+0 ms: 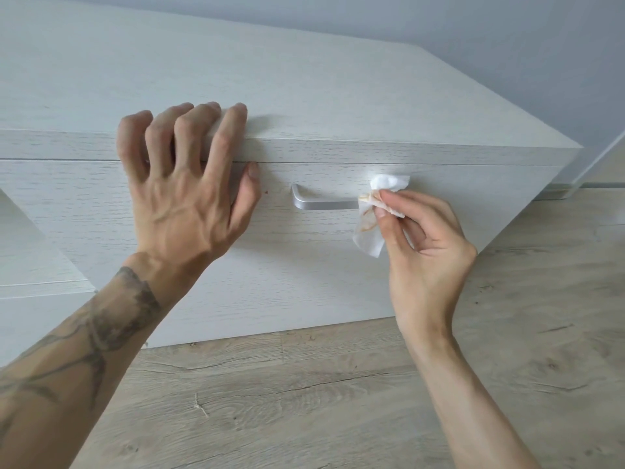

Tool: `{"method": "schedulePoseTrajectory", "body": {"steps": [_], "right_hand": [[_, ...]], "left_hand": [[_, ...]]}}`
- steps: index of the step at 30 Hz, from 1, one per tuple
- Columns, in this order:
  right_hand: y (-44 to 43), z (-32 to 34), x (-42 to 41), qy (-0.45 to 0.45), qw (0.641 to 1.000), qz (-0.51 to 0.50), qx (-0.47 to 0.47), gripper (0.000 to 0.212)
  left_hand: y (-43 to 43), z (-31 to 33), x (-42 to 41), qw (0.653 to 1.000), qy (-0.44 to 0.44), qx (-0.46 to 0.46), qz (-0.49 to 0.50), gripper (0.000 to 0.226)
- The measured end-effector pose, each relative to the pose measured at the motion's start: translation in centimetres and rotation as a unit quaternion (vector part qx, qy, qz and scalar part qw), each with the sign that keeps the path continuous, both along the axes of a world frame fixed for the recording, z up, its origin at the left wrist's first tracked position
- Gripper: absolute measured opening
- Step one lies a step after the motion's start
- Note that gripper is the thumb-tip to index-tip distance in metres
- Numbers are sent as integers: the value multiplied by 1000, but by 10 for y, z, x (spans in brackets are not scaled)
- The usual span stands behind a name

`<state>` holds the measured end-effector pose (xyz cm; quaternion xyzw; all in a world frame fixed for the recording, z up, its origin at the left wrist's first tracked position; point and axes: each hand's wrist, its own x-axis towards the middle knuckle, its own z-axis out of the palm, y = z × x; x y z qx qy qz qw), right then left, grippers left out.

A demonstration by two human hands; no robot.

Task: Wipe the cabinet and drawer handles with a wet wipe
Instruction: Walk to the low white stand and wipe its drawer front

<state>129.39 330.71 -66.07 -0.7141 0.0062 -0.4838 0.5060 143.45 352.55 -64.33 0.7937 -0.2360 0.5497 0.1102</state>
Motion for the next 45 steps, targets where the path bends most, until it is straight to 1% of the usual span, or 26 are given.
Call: {"method": "schedulePoseTrajectory", "body": {"steps": [5, 10, 13, 17, 19, 22, 25, 27, 31, 34, 36, 39, 42, 43, 45], "right_hand": [[-9, 6, 3, 7, 1000, 9, 11, 23], [-6, 0, -2, 15, 1000, 16, -9, 31], [-16, 5, 4, 9, 1000, 13, 19, 33], [-12, 0, 1, 16, 999, -6, -46, 31], [-11, 0, 0, 8, 995, -42, -90, 26], [-3, 4, 2, 4, 982, -93, -164, 21], [16, 6, 9, -7, 965, -112, -236, 19], [29, 9, 15, -17, 958, -112, -265, 17], [53, 13, 29, -20, 954, -92, -283, 8], [63, 18, 41, -10, 946, -112, -303, 11], [62, 19, 44, -18, 941, -124, -315, 11], [55, 16, 38, -48, 936, -121, -326, 4], [47, 13, 32, -72, 935, -124, -323, 16], [43, 13, 30, -75, 935, -124, -323, 16], [32, 11, 25, -68, 936, -123, -324, 9]], "left_hand": [[-1, 1, -2, 1000, 8, 0, 0, 52], [0, 0, -1, 1000, 7, -2, 0, 51], [-1, 0, -1, 1000, 7, -2, 0, 51], [-1, 0, 0, 1000, 6, -2, 3, 51], [-1, 0, 0, 1000, 6, -4, 3, 51], [-2, 1, 0, 1000, 4, -4, 4, 51], [-2, 1, 0, 1000, 5, -3, 3, 50], [-1, 1, -1, 1000, 8, -2, 4, 51], [-2, 2, -3, 1000, 5, 1, 6, 51], [-2, 3, -3, 1000, -1, 0, 8, 51], [-2, 3, -4, 1000, -2, -1, 9, 51], [-2, 3, -4, 1000, 1, 0, 9, 50], [-1, 3, -4, 1000, 6, 1, 9, 50], [-1, 3, -4, 1000, 8, 1, 8, 50], [-1, 4, -4, 1000, 7, 2, 8, 50]]}}
